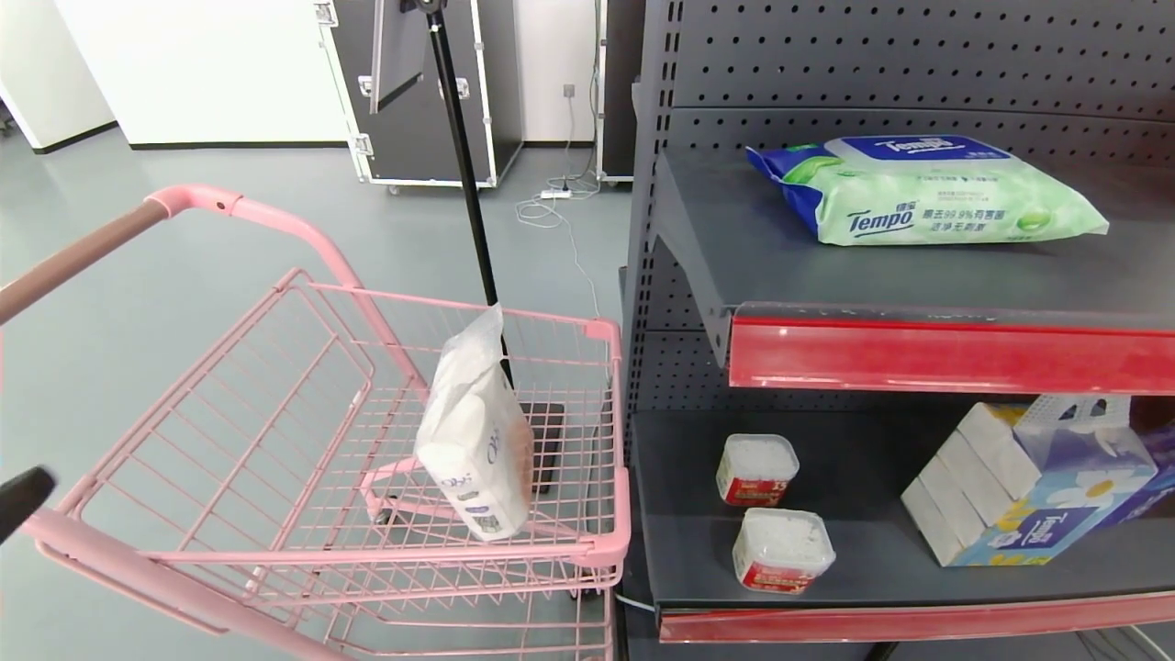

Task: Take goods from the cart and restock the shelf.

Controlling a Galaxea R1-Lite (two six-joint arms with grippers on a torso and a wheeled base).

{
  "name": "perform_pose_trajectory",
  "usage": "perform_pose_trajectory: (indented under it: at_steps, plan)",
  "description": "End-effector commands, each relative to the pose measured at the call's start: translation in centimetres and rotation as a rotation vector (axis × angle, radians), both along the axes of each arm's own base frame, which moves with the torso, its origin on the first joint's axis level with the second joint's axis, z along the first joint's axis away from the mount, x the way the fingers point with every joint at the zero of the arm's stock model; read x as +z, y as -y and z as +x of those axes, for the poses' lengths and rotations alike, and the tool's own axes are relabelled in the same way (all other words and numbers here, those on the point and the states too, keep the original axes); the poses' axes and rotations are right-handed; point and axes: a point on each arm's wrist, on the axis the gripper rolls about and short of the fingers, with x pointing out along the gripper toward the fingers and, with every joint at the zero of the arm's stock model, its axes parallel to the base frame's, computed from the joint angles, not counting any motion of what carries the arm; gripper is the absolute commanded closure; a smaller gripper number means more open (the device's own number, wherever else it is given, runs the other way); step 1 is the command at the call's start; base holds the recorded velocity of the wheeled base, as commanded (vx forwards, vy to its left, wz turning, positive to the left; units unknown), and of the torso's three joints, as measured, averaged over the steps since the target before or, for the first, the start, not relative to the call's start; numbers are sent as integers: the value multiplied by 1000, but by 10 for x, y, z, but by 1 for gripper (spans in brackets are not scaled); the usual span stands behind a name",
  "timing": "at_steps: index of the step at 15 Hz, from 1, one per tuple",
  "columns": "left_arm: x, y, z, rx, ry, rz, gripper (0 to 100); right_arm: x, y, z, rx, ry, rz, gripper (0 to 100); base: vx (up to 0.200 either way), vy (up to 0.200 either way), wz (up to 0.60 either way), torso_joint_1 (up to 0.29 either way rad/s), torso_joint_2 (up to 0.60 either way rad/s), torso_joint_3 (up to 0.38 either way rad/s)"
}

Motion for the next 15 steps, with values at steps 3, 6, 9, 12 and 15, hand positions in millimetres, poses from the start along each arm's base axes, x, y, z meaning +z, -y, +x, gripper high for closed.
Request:
perform_pose_trajectory:
  at_steps: [3, 6, 9, 12, 15]
  plan:
    - [-28, 33, 138, -148, -328, 29, 0, 0, 0, 0, 0, -1, 1, 0, 0, 0, 0, 0, 0, 0]
    - [-47, 47, 161, -134, -380, 61, 0, 0, 0, 0, 0, -1, 1, 0, 0, 0, 0, 0, 0, 0]
    - [-60, 62, 154, -168, -423, 97, 0, 0, 0, 0, 0, -1, 1, 0, 0, 0, 0, 0, 0, 0]
    - [-73, 74, 155, -187, -467, 131, 0, 0, 0, 0, 0, -1, 1, 0, 0, 0, 0, 0, 0, 0]
    - [-79, 92, 160, -218, -449, 153, 0, 0, 0, 0, 0, -1, 1, 0, 0, 0, 0, 0, 0, 0]
